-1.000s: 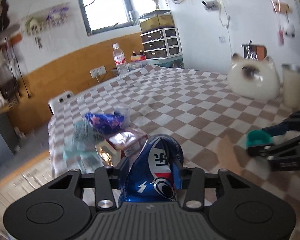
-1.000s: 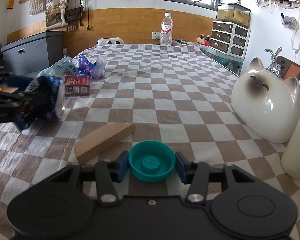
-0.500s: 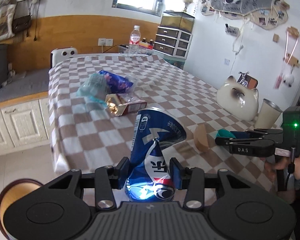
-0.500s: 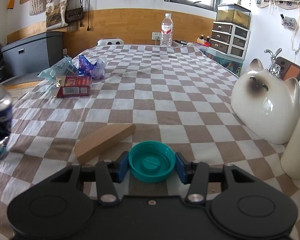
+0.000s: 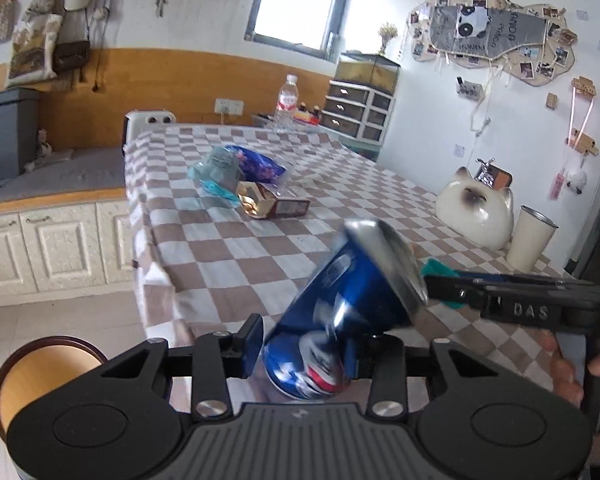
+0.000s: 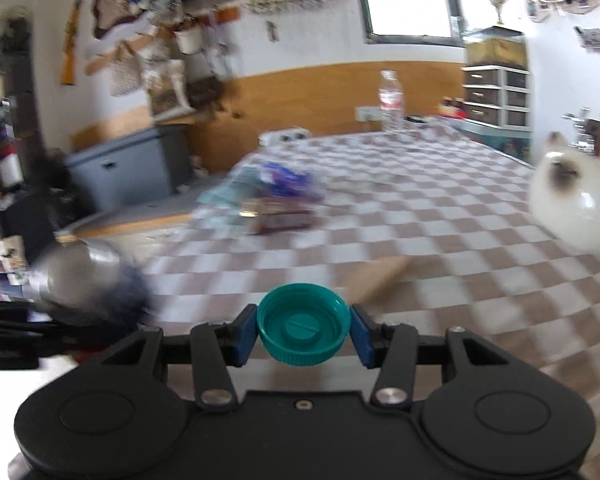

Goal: Collect trash
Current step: 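Carry the blue can and teal cap with both tools over the wastebasket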

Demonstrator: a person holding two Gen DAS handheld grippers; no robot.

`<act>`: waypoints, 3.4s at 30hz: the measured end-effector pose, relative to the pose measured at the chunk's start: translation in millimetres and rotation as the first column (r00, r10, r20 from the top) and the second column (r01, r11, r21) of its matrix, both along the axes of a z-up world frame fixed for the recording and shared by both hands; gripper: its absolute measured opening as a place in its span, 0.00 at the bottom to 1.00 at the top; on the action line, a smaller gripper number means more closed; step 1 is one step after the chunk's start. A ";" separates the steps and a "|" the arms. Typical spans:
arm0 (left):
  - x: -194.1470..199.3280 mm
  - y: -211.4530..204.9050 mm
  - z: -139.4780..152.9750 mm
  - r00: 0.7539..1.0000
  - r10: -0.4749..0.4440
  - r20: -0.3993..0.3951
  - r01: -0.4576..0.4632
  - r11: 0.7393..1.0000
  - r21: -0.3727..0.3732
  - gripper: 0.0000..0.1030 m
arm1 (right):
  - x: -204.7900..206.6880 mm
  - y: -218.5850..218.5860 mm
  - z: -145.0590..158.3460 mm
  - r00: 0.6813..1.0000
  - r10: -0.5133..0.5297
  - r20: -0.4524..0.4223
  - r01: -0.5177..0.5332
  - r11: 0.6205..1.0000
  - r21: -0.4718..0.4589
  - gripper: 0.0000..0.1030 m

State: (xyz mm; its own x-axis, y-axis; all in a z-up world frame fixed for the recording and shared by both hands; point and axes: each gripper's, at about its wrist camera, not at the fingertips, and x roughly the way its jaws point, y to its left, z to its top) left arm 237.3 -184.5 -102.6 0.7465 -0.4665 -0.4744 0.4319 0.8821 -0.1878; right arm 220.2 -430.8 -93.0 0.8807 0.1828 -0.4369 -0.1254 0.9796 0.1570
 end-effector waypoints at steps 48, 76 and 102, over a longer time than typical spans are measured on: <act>-29.5 -30.0 -17.2 0.865 -0.226 0.448 0.006 0.898 0.441 0.28 | 15.6 59.0 35.0 0.995 -0.051 0.086 0.040 0.991 0.127 0.48; -58.2 53.5 11.4 0.973 0.075 0.218 -0.076 0.997 -0.004 0.26 | -54.3 78.7 23.8 0.989 -0.131 0.069 0.129 0.991 0.032 0.48; -65.3 199.3 -5.6 0.931 0.347 0.113 -0.344 0.938 -0.046 0.26 | -24.0 226.8 15.8 0.990 0.137 0.021 -0.136 0.990 -0.039 0.48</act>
